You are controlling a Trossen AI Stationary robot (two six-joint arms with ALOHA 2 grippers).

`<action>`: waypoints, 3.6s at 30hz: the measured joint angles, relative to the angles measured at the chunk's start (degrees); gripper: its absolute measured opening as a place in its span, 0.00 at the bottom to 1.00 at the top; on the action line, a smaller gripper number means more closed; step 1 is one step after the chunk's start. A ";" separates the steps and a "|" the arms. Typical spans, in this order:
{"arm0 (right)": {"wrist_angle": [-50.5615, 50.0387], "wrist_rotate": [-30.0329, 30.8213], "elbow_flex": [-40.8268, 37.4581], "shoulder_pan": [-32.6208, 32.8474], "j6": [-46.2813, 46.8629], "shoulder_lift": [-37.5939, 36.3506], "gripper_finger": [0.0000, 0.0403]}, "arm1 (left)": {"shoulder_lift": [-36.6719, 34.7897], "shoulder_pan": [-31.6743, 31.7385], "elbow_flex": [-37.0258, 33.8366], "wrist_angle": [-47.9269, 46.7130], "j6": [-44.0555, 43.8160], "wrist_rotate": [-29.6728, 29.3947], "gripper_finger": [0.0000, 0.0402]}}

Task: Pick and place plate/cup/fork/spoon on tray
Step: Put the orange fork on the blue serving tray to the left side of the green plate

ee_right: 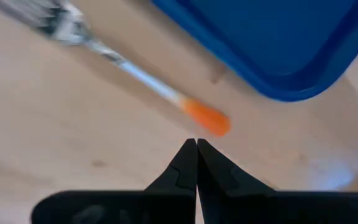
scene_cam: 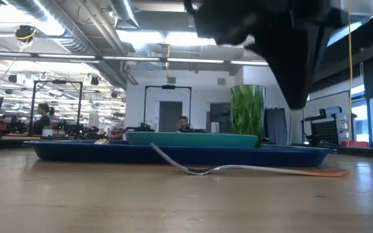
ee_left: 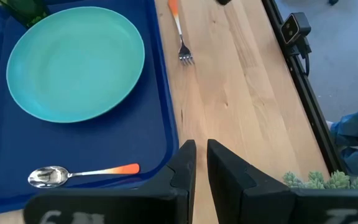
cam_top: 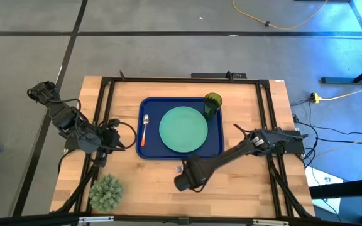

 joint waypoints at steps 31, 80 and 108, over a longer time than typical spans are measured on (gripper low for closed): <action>14.02 -5.25 -17.33 -1.33 -11.97 -0.36 0.00 | 0.00 -0.01 0.00 0.18 -0.24 -0.04 0.08; 8.80 17.00 11.62 -1.66 -16.82 -4.58 0.01 | 7.70 0.02 0.00 1.80 -0.26 12.21 0.13; -0.07 19.54 13.49 0.88 -25.58 -7.56 0.01 | 26.01 -5.40 -0.02 11.46 -30.68 4.58 0.08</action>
